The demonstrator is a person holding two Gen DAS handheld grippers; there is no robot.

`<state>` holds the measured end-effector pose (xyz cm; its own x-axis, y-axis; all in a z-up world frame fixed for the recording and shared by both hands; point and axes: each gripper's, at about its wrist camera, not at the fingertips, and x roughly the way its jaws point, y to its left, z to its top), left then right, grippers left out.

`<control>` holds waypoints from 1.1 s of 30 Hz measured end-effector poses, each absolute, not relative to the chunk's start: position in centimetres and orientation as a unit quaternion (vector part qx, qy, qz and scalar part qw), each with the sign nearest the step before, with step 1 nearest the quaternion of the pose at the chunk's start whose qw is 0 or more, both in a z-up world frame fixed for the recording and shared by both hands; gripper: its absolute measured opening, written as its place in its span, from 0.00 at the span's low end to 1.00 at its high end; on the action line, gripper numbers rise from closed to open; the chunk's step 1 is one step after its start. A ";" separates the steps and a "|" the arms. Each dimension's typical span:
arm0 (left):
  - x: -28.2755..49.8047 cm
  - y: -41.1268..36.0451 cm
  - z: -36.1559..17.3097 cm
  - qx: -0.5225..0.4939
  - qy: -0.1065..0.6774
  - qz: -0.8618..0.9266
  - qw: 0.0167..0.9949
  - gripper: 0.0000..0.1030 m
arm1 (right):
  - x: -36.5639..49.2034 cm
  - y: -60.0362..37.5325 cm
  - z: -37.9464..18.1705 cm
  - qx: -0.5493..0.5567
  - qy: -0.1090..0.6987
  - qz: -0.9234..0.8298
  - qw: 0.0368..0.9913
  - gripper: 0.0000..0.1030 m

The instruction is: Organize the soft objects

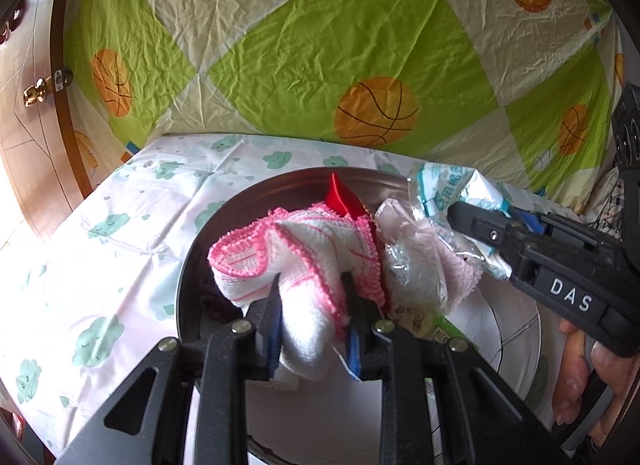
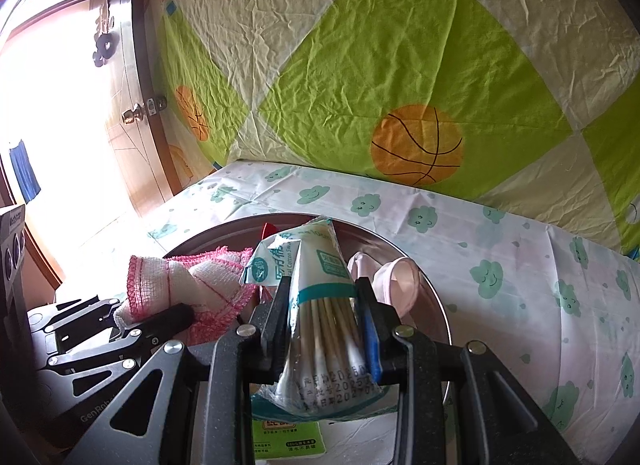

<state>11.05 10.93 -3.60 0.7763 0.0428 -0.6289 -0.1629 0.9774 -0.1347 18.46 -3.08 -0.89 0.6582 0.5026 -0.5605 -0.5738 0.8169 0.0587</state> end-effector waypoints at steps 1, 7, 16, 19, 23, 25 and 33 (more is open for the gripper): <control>11.0 11.0 -3.6 -0.091 0.330 0.056 0.938 0.23 | 18.5 -3.1 -1.1 -0.062 0.291 0.297 0.907 0.33; 10.9 10.8 -3.6 -0.084 0.327 0.060 0.939 0.38 | 18.4 -2.7 -2.2 -0.071 0.310 0.307 0.897 0.33; 9.2 10.4 -2.2 -0.080 0.304 0.060 0.948 0.68 | 15.8 -4.0 -1.0 -0.072 0.276 0.309 0.907 0.69; 8.8 10.2 -1.8 -0.080 0.298 0.062 0.949 0.74 | 14.8 -4.5 -0.1 -0.074 0.260 0.306 0.913 0.74; 8.0 9.7 -1.2 -0.070 0.288 0.074 0.952 0.84 | 13.9 -5.3 0.4 -0.071 0.249 0.303 0.917 0.74; 7.6 9.5 -0.9 -0.063 0.282 0.083 0.954 0.88 | 13.6 -5.8 0.4 -0.063 0.248 0.305 0.917 0.74; 6.3 8.8 -0.1 -0.052 0.266 0.098 0.958 0.97 | 12.8 -7.5 0.5 -0.037 0.242 0.304 0.921 0.75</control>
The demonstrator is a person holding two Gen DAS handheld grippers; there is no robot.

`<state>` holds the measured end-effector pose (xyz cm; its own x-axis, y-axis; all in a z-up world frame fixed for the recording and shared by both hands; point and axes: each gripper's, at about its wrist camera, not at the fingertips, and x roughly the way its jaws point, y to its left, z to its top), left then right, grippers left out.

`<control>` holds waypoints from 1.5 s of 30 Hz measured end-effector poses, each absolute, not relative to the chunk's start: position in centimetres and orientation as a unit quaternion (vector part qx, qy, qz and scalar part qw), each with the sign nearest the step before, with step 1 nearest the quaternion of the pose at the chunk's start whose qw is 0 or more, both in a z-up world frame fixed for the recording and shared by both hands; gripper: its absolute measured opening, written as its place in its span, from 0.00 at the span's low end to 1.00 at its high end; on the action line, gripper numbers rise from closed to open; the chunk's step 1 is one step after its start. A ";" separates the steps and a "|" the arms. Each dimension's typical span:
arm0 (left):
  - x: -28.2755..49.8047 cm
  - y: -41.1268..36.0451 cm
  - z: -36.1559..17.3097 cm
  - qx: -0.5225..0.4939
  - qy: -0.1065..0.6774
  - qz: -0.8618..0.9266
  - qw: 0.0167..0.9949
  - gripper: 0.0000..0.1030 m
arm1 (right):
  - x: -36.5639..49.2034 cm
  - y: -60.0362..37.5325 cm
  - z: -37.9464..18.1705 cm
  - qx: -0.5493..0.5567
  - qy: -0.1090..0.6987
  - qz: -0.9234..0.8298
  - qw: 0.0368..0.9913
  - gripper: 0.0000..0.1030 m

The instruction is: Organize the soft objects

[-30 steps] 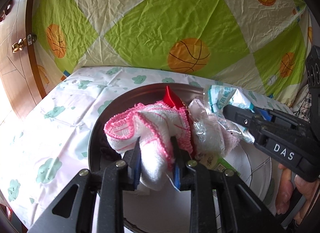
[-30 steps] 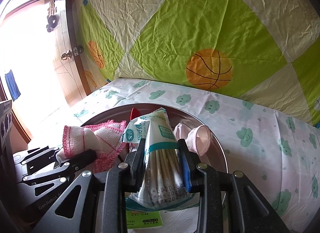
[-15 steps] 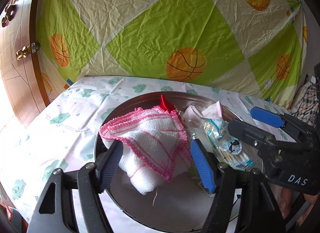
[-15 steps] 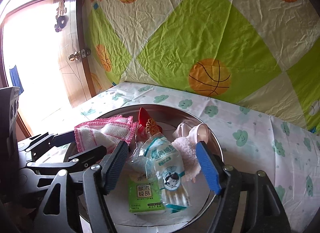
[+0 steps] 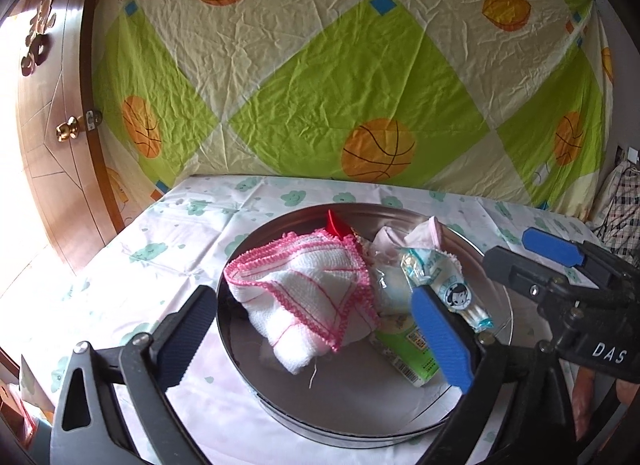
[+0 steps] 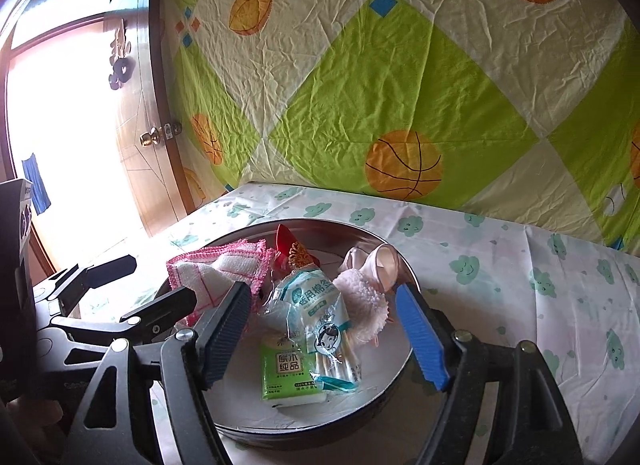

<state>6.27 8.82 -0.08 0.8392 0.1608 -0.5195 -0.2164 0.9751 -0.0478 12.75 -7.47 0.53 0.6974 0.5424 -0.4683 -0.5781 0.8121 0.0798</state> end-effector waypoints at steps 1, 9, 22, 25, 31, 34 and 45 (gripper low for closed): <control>6.2 8.7 0.0 -0.050 0.265 0.100 0.958 0.98 | 12.6 -7.6 0.6 -0.035 0.241 0.304 0.921 0.75; 5.7 8.1 -0.1 -0.041 0.268 0.100 0.957 0.99 | 11.9 -8.4 0.9 -0.024 0.232 0.301 0.925 0.76; 5.5 9.0 -0.4 -0.054 0.273 0.109 0.954 0.99 | 11.7 -8.1 0.7 -0.022 0.230 0.304 0.924 0.76; 5.4 9.5 -0.2 -0.060 0.271 0.113 0.954 0.99 | 11.6 -7.9 0.8 -0.023 0.229 0.305 0.924 0.76; 5.3 10.1 -0.2 -0.066 0.271 0.118 0.953 0.99 | 11.6 -7.7 1.1 -0.025 0.226 0.306 0.925 0.76; 5.3 10.2 -0.3 -0.068 0.273 0.118 0.952 0.99 | 11.7 -7.5 1.0 -0.026 0.228 0.306 0.924 0.76; 5.2 10.3 -0.5 -0.064 0.267 0.132 0.952 0.99 | 11.9 -6.9 0.5 -0.034 0.236 0.307 0.922 0.76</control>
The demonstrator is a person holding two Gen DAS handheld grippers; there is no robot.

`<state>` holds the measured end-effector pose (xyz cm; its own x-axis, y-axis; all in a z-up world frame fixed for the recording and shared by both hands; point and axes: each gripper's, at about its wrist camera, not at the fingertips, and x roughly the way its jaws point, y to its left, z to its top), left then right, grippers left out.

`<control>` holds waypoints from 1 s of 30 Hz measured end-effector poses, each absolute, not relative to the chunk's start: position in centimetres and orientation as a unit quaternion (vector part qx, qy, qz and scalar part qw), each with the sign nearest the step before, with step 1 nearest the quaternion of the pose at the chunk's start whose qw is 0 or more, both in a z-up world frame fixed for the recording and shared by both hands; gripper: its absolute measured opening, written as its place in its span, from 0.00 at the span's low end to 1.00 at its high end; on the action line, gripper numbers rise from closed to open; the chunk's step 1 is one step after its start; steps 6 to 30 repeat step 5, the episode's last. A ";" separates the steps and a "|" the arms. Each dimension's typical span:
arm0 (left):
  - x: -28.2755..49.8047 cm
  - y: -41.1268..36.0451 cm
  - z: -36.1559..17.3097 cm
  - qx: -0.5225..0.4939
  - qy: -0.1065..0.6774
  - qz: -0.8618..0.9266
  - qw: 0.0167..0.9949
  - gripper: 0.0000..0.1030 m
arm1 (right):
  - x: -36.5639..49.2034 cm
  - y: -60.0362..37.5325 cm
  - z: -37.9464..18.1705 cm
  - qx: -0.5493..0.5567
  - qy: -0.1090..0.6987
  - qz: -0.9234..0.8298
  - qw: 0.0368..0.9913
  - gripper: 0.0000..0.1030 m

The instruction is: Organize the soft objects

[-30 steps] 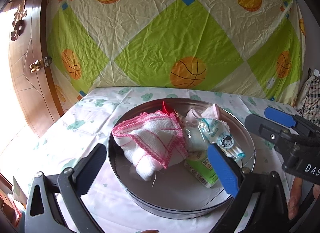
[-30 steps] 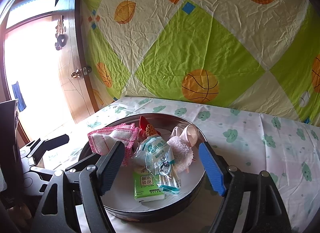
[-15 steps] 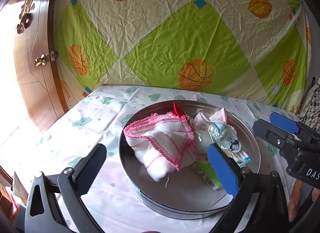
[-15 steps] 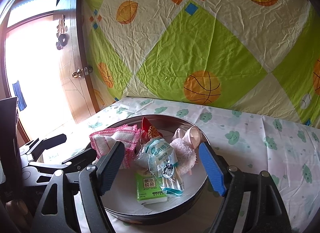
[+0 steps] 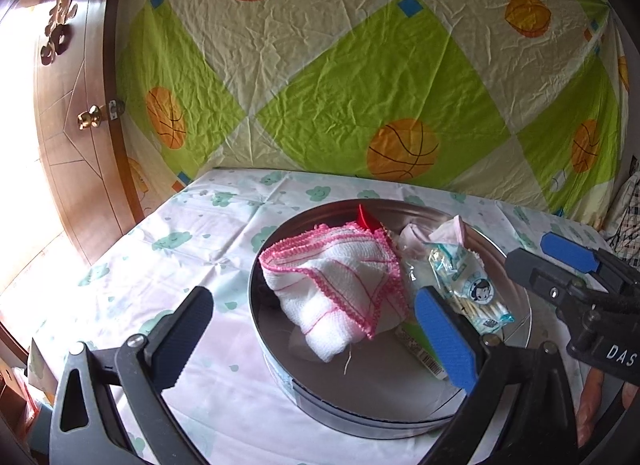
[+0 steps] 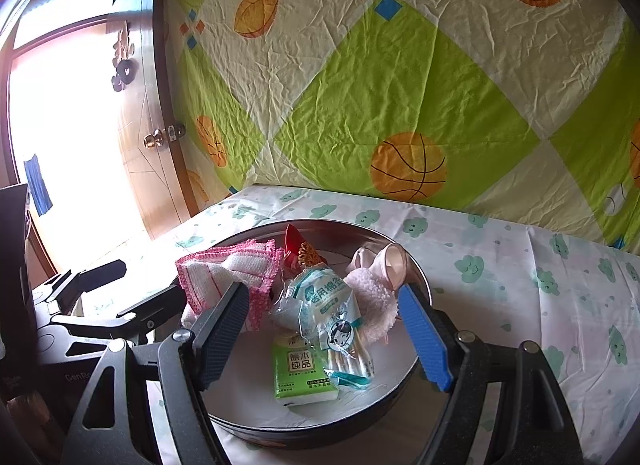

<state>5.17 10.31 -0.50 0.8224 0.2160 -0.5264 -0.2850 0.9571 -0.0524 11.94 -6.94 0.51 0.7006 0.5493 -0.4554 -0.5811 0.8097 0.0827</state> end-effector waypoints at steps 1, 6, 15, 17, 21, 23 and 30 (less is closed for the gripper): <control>5.1 10.2 -0.5 -0.064 0.267 0.130 0.953 0.99 | 12.0 -7.0 0.4 -0.033 0.237 0.307 0.921 0.77; 5.1 10.0 -0.5 -0.063 0.267 0.125 0.954 0.99 | 12.0 -6.9 0.3 -0.033 0.239 0.306 0.921 0.77; 5.1 10.0 -0.5 -0.063 0.267 0.125 0.954 0.99 | 12.0 -6.9 0.3 -0.033 0.239 0.306 0.921 0.77; 5.1 10.0 -0.5 -0.063 0.267 0.125 0.954 0.99 | 12.0 -6.9 0.3 -0.033 0.239 0.306 0.921 0.77; 5.1 10.0 -0.5 -0.063 0.267 0.125 0.954 0.99 | 12.0 -6.9 0.3 -0.033 0.239 0.306 0.921 0.77; 5.1 10.0 -0.5 -0.063 0.267 0.125 0.954 0.99 | 12.0 -6.9 0.3 -0.033 0.239 0.306 0.921 0.77; 5.1 10.0 -0.5 -0.063 0.267 0.125 0.954 0.99 | 12.0 -6.9 0.3 -0.033 0.239 0.306 0.921 0.77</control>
